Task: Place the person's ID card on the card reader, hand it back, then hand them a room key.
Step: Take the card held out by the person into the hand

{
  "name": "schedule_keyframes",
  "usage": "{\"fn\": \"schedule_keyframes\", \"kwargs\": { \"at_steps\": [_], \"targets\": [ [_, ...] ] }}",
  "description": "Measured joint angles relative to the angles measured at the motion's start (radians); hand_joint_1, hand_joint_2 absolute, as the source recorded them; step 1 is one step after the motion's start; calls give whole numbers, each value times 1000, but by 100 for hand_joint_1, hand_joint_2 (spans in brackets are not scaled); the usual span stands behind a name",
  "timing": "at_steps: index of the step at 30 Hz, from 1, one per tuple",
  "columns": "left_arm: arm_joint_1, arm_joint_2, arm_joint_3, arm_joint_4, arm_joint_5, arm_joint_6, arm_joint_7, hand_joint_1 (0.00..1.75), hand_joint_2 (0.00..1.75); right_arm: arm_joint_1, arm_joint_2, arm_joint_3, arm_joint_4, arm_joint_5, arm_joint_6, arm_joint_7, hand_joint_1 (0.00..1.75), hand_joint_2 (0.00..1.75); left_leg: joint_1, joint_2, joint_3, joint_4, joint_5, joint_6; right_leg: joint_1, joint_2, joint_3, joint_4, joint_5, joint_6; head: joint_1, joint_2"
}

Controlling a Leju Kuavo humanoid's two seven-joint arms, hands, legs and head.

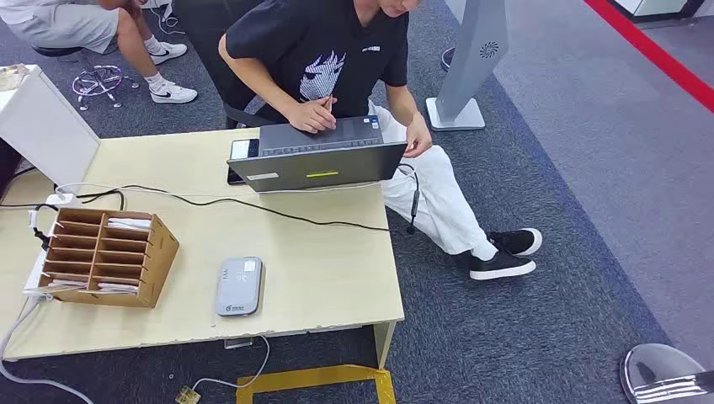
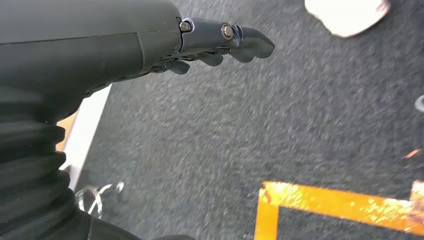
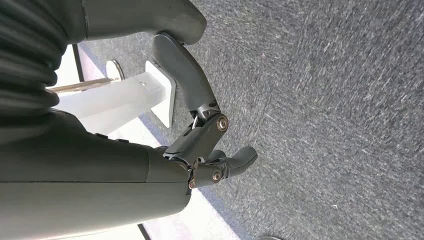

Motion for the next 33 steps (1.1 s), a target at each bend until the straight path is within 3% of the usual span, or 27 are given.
{"fn": "schedule_keyframes", "kwargs": {
  "at_steps": [9, 33],
  "targets": [
    [18, -33, 2, -109, -1, 2, -117, 0, 175, 9, 4, -6, 0, -2, 0, -15, 0, 175, 0, 0, 0, 0, 0, 0, 0, 0, 0, 0, 0, 0, 0, 0],
    [59, -50, -38, -208, 45, 41, -394, 0, 175, 29, 8, -29, 0, 4, 1, -45, 0, 175, 0, 0, 0, 0, 0, 0, 0, 0, 0, 0, 0, 0, 0, 0]
  ]
}}
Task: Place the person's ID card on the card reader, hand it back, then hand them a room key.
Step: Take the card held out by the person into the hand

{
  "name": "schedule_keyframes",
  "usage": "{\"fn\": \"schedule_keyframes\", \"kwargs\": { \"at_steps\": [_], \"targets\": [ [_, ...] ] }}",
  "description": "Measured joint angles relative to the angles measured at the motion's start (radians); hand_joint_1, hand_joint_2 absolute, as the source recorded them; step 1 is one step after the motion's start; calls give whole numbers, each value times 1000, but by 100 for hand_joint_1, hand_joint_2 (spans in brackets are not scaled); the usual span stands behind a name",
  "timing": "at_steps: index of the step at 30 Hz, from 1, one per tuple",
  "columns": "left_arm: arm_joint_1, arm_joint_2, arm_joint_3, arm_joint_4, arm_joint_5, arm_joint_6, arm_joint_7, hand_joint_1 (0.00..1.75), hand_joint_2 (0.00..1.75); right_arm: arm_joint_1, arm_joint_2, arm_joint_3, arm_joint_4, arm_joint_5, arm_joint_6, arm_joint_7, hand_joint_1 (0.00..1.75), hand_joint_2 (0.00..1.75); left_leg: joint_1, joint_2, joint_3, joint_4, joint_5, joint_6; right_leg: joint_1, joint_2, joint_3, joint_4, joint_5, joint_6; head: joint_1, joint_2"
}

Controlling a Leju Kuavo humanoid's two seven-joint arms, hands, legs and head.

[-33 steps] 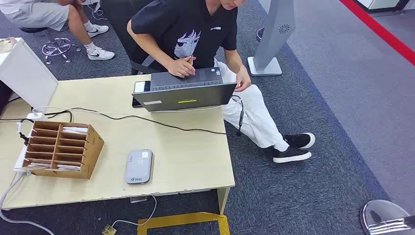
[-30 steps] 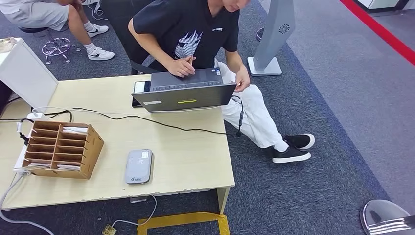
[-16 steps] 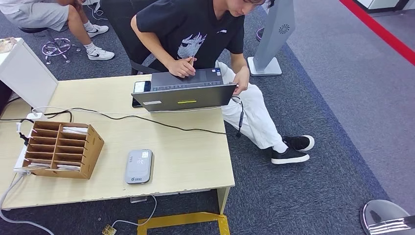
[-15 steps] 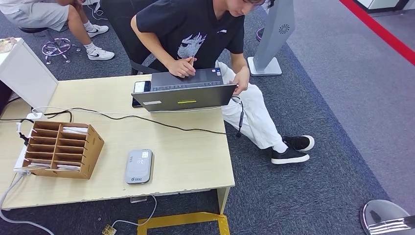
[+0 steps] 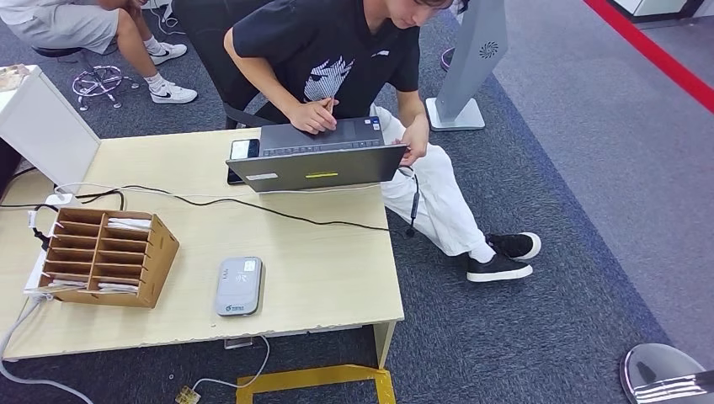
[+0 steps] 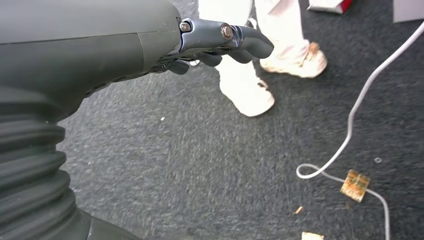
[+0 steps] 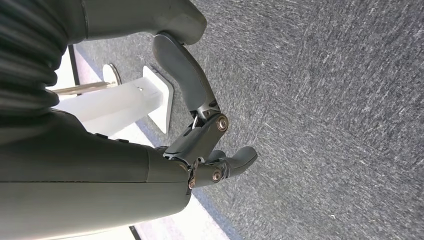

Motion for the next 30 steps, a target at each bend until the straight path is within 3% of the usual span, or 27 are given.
{"fn": "schedule_keyframes", "kwargs": {
  "at_steps": [8, 13, 15, 21, 30],
  "targets": [
    [30, -1, -62, -51, 99, 20, -44, 0, 175, 6, 2, -13, 0, 14, 0, -6, 0, 175, 0, 0, 0, 0, 0, 0, 0, 0, 0, 0, 0, 0, 0, 0],
    [11, -4, -171, 94, 183, 318, -50, 0, 175, 6, 6, -16, 0, 33, -3, -5, 0, 175, -1, 0, 0, 0, 0, 0, -1, 0, 0, 0, 0, 0, -1, 0],
    [1, 1, -206, 146, 204, 361, -73, 0, 175, 6, 7, -20, 0, 37, -3, -5, 0, 175, -1, 0, 0, 0, 0, 0, -1, 0, 1, 0, 0, 0, 0, 0],
    [-3, 6, -291, 168, 297, 334, -83, 0, 175, 7, 8, -28, 0, 55, -3, -5, 0, 175, -1, 1, 0, 0, 0, 0, -1, 0, 1, 0, 0, 0, 0, 0],
    [29, 11, -465, 97, 441, 320, -79, 0, 175, 7, 8, -44, 0, 75, -4, -1, 0, 175, 0, 1, 0, 0, 0, 0, 0, 0, 0, 0, 0, 0, 0, 0]
  ]
}}
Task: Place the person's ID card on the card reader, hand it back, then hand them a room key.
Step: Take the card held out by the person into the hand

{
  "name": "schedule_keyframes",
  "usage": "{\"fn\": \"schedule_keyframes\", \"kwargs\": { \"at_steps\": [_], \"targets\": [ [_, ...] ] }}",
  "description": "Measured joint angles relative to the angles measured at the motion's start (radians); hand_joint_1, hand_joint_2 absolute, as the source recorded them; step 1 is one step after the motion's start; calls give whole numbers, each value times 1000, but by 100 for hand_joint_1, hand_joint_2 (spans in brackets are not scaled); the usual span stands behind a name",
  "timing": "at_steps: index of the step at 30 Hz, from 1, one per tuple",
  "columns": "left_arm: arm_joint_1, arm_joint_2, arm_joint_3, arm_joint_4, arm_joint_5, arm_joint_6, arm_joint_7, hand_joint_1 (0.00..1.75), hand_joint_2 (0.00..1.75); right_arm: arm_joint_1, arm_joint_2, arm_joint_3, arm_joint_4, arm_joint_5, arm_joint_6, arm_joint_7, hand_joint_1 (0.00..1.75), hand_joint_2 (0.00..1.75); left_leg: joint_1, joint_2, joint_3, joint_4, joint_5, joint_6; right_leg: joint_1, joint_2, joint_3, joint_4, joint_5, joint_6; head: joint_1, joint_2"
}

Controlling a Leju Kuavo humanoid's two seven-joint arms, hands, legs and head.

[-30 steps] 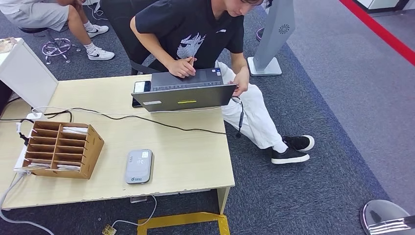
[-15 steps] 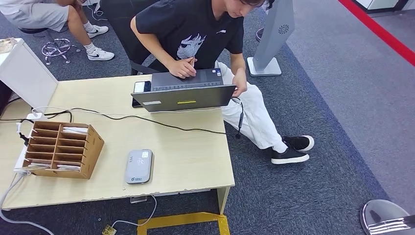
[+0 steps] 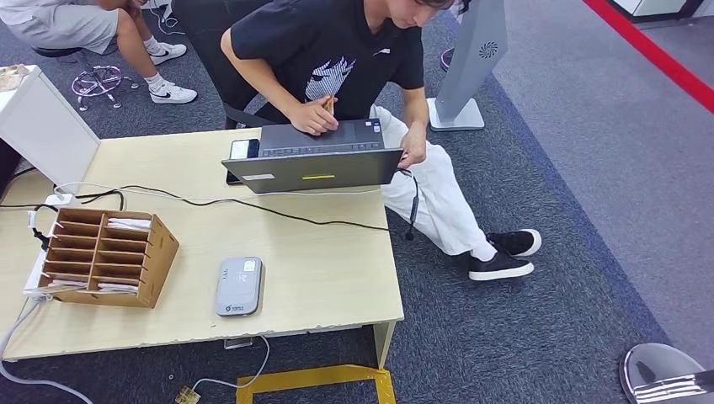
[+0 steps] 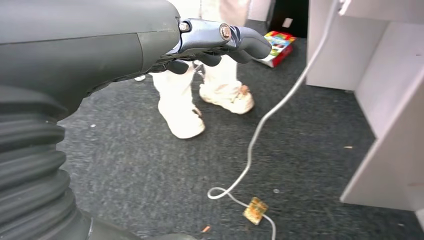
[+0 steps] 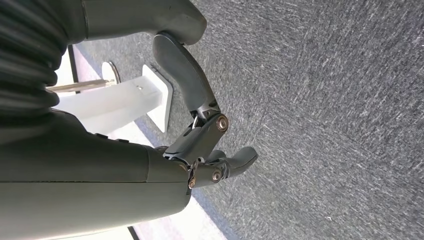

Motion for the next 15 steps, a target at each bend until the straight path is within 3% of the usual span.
{"fn": "schedule_keyframes", "kwargs": {
  "at_steps": [8, 15],
  "targets": [
    [55, 2, -153, -71, 71, 19, 49, 0, 175, 0, 6, -15, 0, -1, -7, 0, 0, 175, 0, 0, 0, 0, 0, 0, 0, 0, 0, 0, 0, 0, 0, 0],
    [92, 3, -230, -129, 103, 23, 63, 0, 175, 0, 8, -23, 0, 0, -10, -4, 0, 175, 0, 0, 0, 0, 0, 0, 0, 0, 0, 0, 0, 0, 0, 0]
  ]
}}
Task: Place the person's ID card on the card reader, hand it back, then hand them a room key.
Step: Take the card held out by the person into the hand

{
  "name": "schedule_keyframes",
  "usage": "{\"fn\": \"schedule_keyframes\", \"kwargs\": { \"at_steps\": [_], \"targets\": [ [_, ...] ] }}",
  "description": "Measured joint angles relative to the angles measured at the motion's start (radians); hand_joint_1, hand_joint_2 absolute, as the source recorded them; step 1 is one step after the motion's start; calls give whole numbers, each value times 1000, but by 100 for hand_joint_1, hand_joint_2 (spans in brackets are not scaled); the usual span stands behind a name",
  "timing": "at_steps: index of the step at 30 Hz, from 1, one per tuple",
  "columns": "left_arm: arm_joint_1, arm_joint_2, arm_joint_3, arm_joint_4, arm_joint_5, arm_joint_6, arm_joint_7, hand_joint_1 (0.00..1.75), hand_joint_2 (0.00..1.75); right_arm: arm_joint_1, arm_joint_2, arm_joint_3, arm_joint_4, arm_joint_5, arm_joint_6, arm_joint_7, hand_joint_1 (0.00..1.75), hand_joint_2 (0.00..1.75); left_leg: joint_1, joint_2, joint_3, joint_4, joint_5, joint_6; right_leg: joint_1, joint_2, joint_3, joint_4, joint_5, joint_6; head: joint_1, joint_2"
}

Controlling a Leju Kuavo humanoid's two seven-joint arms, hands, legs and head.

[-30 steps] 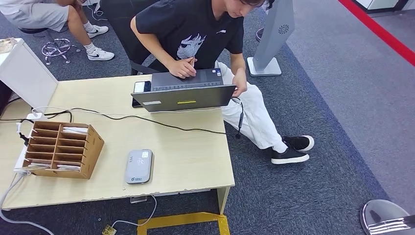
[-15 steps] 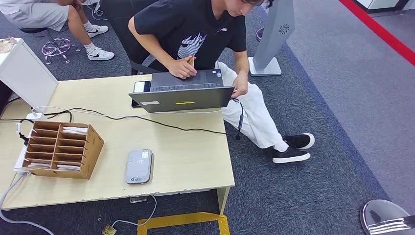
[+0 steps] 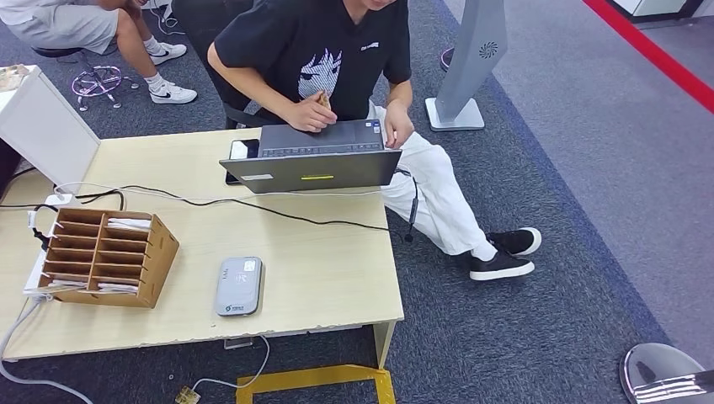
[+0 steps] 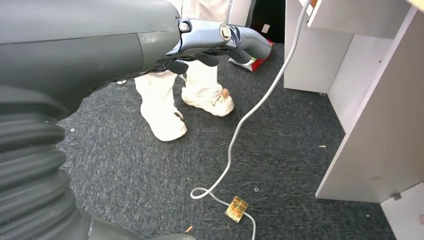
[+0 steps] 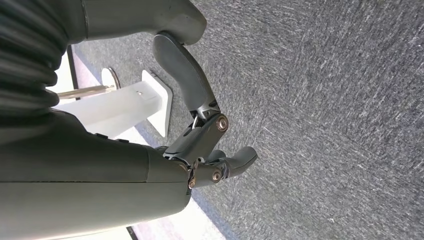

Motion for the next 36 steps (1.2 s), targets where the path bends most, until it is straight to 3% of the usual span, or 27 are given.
{"fn": "schedule_keyframes", "kwargs": {
  "at_steps": [7, 16, 28, 36],
  "targets": [
    [68, -7, -139, -134, 82, 36, 16, 0, 175, 0, 5, -9, 0, 5, -4, -6, 0, 175, 0, 0, 0, 0, 0, 0, 0, 0, 0, 0, 0, 0, 0, 0],
    [147, -19, -267, -404, 135, 46, 40, 0, 175, 0, 6, -17, 0, 25, -6, -3, 0, 175, 0, 0, 0, 0, 0, 0, 0, 0, 0, 0, 0, 0, 0, 0],
    [209, -24, -329, -701, 166, 47, 40, 0, 175, -1, 10, -23, 0, 46, -8, 6, 0, 175, 0, 0, 0, 0, 0, 0, 0, 0, 0, 0, 0, 0, 0, 0],
    [204, -18, -301, -844, 130, 10, 38, 0, 175, -10, 11, -22, 0, 83, 0, 17, 0, 175, 0, 0, 0, 0, 0, 0, 0, 0, 0, 0, 0, 0, 0, 0]
  ]
}}
